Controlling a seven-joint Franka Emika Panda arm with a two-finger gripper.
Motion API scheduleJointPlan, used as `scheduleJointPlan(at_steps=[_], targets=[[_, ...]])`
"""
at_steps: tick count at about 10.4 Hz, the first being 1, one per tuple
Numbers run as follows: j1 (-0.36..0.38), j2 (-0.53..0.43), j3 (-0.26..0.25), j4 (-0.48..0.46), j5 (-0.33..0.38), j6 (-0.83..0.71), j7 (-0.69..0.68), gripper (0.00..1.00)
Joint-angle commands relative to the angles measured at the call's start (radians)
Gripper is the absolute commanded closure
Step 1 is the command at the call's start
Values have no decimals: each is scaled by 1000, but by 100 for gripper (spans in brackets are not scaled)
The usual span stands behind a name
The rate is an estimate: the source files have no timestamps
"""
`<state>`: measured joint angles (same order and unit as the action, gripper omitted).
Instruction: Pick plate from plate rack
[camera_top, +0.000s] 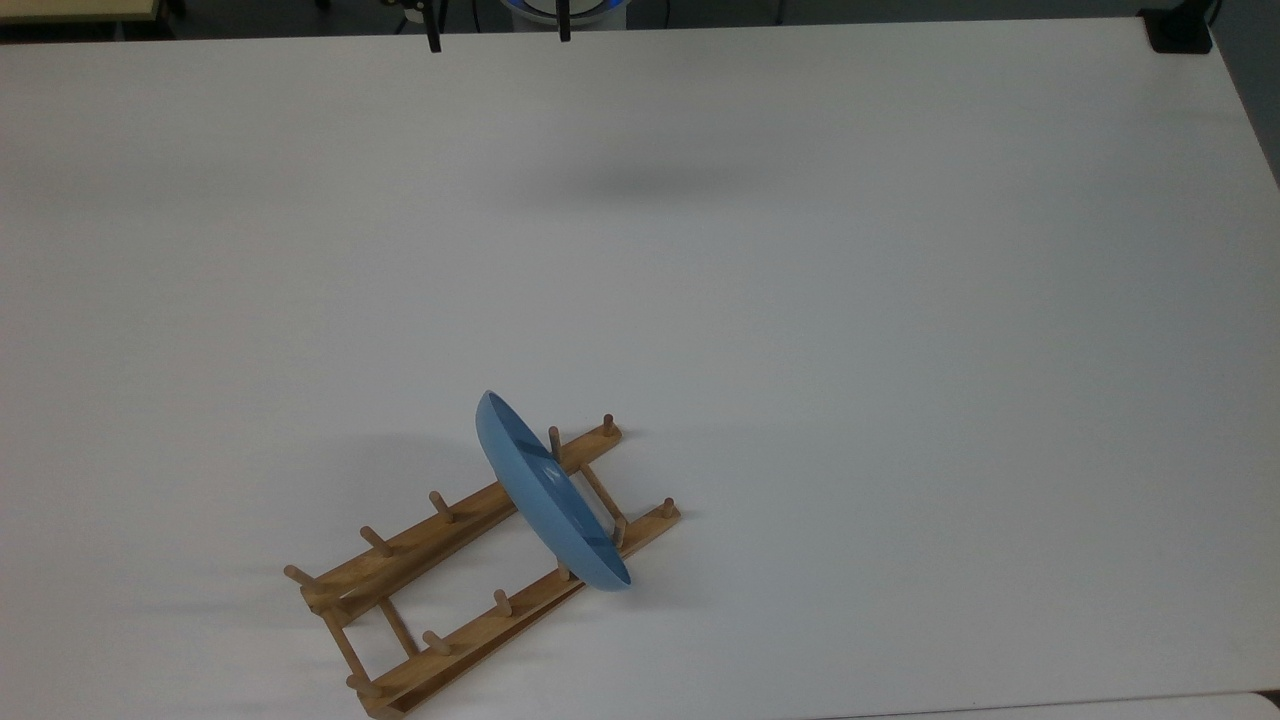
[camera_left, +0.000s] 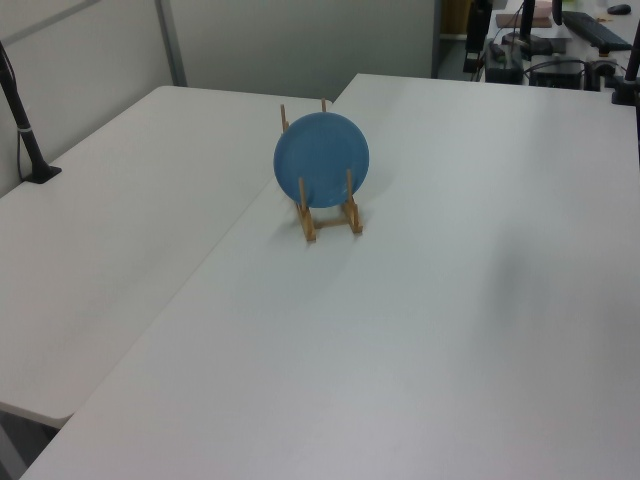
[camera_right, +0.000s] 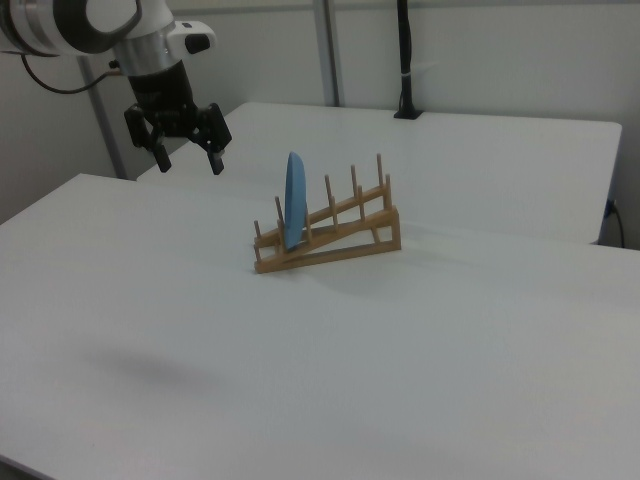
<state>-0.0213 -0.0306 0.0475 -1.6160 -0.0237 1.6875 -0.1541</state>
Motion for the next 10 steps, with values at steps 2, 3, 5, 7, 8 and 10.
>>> scheduleJointPlan(at_steps=[2, 3, 5, 7, 8, 10], targets=[[3, -15, -5, -15, 13, -28, -15, 0], [4, -15, -5, -15, 13, -28, -15, 0], [4, -14, -5, -15, 13, -28, -15, 0], [4, -14, -5, -16, 14, -28, -15, 0], [3, -14, -5, -15, 17, -28, -13, 0], [0, -11, -15, -10, 25, -26, -16, 0]])
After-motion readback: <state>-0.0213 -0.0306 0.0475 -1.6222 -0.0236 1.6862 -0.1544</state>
